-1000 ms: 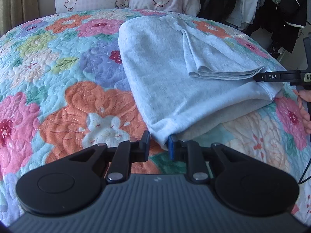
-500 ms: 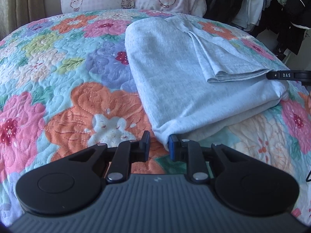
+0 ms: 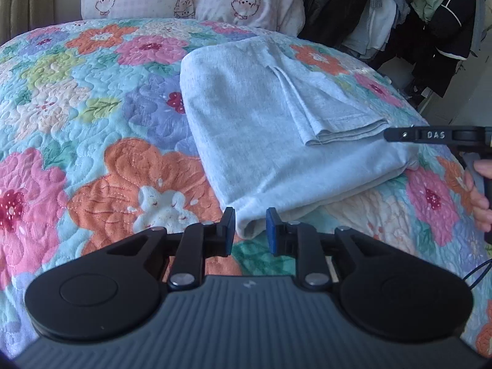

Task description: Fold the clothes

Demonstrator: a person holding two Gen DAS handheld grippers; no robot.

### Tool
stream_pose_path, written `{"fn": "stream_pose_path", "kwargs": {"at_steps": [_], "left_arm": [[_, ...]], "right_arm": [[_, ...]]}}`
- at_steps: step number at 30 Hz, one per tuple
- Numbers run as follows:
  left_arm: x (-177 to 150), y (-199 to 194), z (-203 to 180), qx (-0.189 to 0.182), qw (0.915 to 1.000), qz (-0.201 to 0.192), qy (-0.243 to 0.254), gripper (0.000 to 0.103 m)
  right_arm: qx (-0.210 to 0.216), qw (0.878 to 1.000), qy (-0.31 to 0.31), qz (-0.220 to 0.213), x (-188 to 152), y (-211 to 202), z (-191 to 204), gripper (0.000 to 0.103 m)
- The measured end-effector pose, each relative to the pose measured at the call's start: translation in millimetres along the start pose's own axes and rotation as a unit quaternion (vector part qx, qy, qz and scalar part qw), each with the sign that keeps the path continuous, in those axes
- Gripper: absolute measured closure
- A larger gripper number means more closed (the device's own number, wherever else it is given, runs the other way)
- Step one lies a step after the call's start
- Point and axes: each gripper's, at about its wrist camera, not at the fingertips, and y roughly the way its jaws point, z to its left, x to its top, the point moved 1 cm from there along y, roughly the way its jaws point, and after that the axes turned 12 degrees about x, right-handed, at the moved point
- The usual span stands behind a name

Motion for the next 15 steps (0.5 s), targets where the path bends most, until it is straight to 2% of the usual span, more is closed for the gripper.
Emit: {"fn": "stream_pose_path", "kwargs": {"at_steps": [2,6,7,10,13,15], "left_arm": [[8,-13,5,-0.021,0.9988,-0.039,-0.020,0.082],[35,1,12,-0.068,0.9903,-0.062,-0.104,0.073],[39,9,11,-0.067,0.9905,-0.055,-0.107,0.073],[41,51,-6,-0.016,0.9986,0.019,-0.047,0.073],[40,79,-11,-0.010,0.9976,0.064,-0.026,0.073],[41,87,-9,-0.014,0.9968,0.072,-0.032,0.073]], "right_arm": [[0.039,0.999,0.014,0.016,-5,12,8,0.065],[0.109,0.993,0.022,0.032,-13,34,23,0.052],[0.115,0.993,0.014,0.039,-14,40,30,0.049],[0.109,0.992,-0.024,0.058,-13,59,47,0.047],[0.106,0.991,-0.062,0.046,-3,70,54,0.048],[0.095,0.990,-0.099,0.023,6,74,56,0.048]]}}
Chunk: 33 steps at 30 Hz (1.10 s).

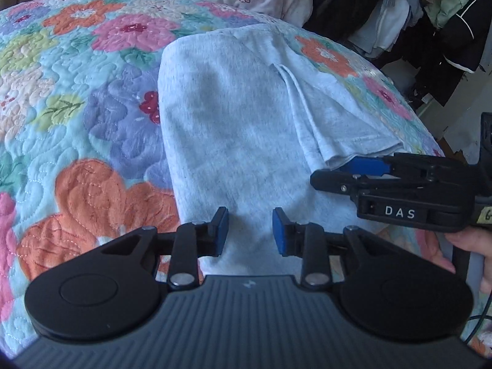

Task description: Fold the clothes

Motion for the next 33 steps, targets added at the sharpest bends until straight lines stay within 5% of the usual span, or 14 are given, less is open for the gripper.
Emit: {"fn": "stream_pose_path", "kwargs": {"at_steps": [8,16,19,22,25,33], "left_arm": [[-4,4,6,-0.012,0.9997,-0.003,-0.020,0.073],[-9,-1,1,-0.001,0.9999,-0.013,-0.007,0.073],[-15,-6,-1,0.008,0.9999,-0.015,-0.002,0.073],[-19,-11,0,0.011,0.9998,-0.018,-0.004,0.073],[-21,-14,5,0.009,0.9997,-0.022,-0.012,0.072],[-12,-18,29,-0.001,0.9972,-0.050,-0.056,0.073]], "right_arm": [[-0.086,0.995,-0.036,-0.045,48,14,-32,0.051],[-0.190,0.974,0.068,-0.105,90,-9,-91,0.051],[-0.154,0.974,0.094,-0.136,84,-34,-87,0.050],[-0.119,0.986,0.047,-0.112,68,-42,-61,0.043],[-0.147,0.988,-0.025,-0.050,63,-24,-47,0.042],[-0.143,0.990,0.002,-0.009,101,16,-79,0.042]]}}
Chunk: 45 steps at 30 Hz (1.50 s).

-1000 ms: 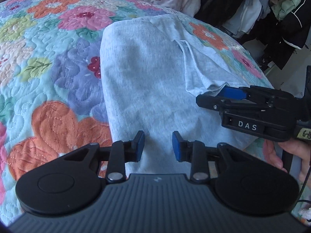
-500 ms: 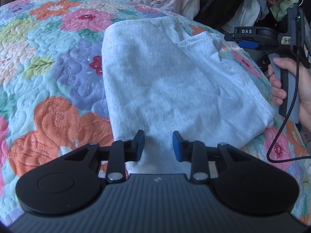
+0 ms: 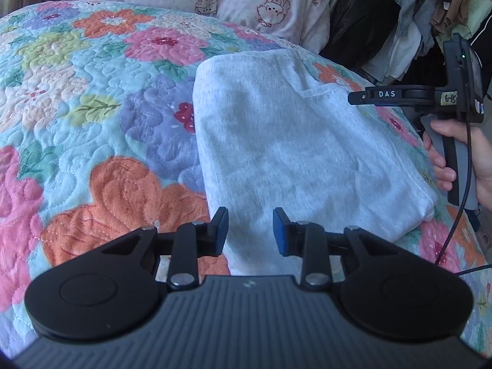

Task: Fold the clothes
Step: 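Grasp the folded shirt edge with the right gripper and lift it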

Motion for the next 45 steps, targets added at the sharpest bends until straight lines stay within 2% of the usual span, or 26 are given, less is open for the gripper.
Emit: {"fn": "stream_pose_path", "kwargs": {"at_steps": [5,6,7,8,13,15,16,17,19,20,21,24,27,31,33,34,35,36,40,43,45], "left_arm": [[5,8,18,0.013,0.9997,-0.001,-0.022,0.072],[4,11,21,0.019,0.9995,0.004,-0.025,0.072],[3,14,24,0.021,0.9994,0.009,-0.028,0.073],[2,16,25,0.022,0.9993,0.011,-0.029,0.073],[-1,19,23,0.030,0.9993,0.013,-0.018,0.072],[-1,19,20,0.035,0.9992,0.016,-0.011,0.073],[-1,19,19,0.036,0.9992,0.017,-0.010,0.073],[-1,18,19,0.037,0.9991,0.018,-0.010,0.073],[-1,17,19,0.039,0.9990,0.021,-0.009,0.072],[-1,16,19,0.039,0.9989,0.024,-0.010,0.072],[-1,14,19,0.038,0.9989,0.027,-0.010,0.072],[0,11,17,0.025,0.9989,0.039,-0.008,0.071],[-2,10,13,0.000,0.9986,0.051,-0.012,0.070],[-8,10,2,0.006,0.9985,0.054,0.005,0.068],[-10,8,-1,0.013,0.9984,0.055,0.010,0.068],[-11,5,-1,0.014,0.9984,0.054,0.010,0.068],[-11,2,-2,0.016,0.9984,0.053,0.011,0.068],[-12,-1,-2,0.018,0.9984,0.052,0.015,0.068],[-15,-9,1,0.029,0.9980,0.052,0.022,0.068],[-18,-6,15,-0.012,0.9963,0.082,-0.023,0.068],[-22,1,26,-0.048,0.9903,0.113,-0.065,0.068]], "right_arm": [[-0.017,0.998,0.006,0.059,12,48,-6,0.042],[-0.009,0.997,0.016,0.078,9,58,-8,0.049],[-0.011,0.997,0.008,0.071,7,57,-6,0.077],[-0.014,0.998,0.000,0.064,5,56,-4,0.088],[-0.069,0.997,-0.019,-0.017,3,28,-14,0.092],[-0.055,0.998,0.012,0.009,2,34,-31,0.090],[-0.059,0.998,0.020,0.018,2,38,-36,0.084],[-0.069,0.997,0.029,0.016,2,36,-37,0.065],[-0.088,0.995,0.049,0.012,2,31,-40,0.053],[-0.094,0.994,0.061,0.008,1,27,-41,0.052],[-0.082,0.993,0.084,-0.005,-1,12,-39,0.052],[0.006,0.997,0.072,-0.030,-19,-28,-17,0.052],[0.056,0.997,0.045,0.001,-50,-47,8,0.052],[0.024,0.998,0.041,0.049,-93,-49,10,0.052],[-0.038,0.996,0.045,0.064,-116,-54,-10,0.053],[-0.078,0.994,0.046,0.061,-123,-61,-21,0.051],[-0.114,0.991,0.049,0.057,-129,-69,-32,0.044],[-0.132,0.988,0.064,0.048,-132,-80,-44,0.044],[-0.116,0.983,0.142,0.000,-138,-123,-56,0.044],[-0.059,0.979,0.197,-0.009,-153,-134,-49,0.043],[-0.016,0.972,0.234,-0.004,-164,-135,-44,0.043]]}}
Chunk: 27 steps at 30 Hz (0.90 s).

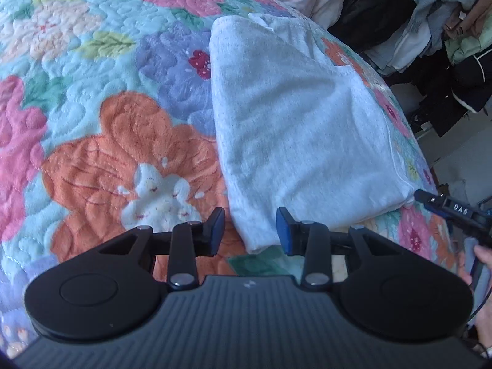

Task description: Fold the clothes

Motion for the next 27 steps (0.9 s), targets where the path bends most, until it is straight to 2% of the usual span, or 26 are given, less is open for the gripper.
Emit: {"fn": "stream_pose_path", "kwargs": {"at_steps": [3,6,9,11,14,15,16,17,18,19,20,22,27], "left_arm": [[-3,6,13,-0.043,0.9977,0.031,-0.044,0.070],[-5,10,25,-0.077,0.9907,0.039,-0.105,0.076],[-7,16,30,-0.093,0.9857,0.037,-0.135,0.076],[-8,21,30,-0.098,0.9835,0.031,-0.149,0.076],[-10,25,30,-0.102,0.9801,0.020,-0.169,0.072],[-9,25,29,-0.100,0.9806,0.015,-0.168,0.072],[-8,26,28,-0.094,0.9819,0.007,-0.164,0.075],[-7,26,26,-0.088,0.9831,0.000,-0.160,0.078],[-6,27,23,-0.079,0.9858,-0.010,-0.148,0.082],[-4,28,18,-0.070,0.9891,-0.020,-0.128,0.088],[-2,28,15,-0.068,0.9905,-0.027,-0.116,0.090],[-1,21,10,-0.080,0.9905,-0.043,-0.103,0.091],[6,-5,11,-0.143,0.9808,-0.085,-0.102,0.090]], "right_arm": [[0.040,0.998,0.017,0.048,-23,10,3,0.043],[0.063,0.997,0.016,0.052,-32,16,6,0.040],[0.105,0.991,0.077,0.022,-28,23,-7,0.031],[0.140,0.979,0.145,-0.003,-24,29,-22,0.019],[0.168,0.957,0.232,-0.039,-19,41,-41,0.019],[0.171,0.955,0.240,-0.043,-16,46,-43,0.019],[0.174,0.952,0.249,-0.048,-14,51,-45,0.021],[0.174,0.951,0.252,-0.051,-11,55,-45,0.033],[0.161,0.959,0.229,-0.050,-7,59,-39,0.044],[0.150,0.966,0.207,-0.050,-4,62,-32,0.073],[0.148,0.967,0.197,-0.059,-2,62,-27,0.086],[0.155,0.970,0.169,-0.084,3,52,-16,0.089],[0.170,0.970,0.100,-0.140,16,11,-2,0.091]]}}
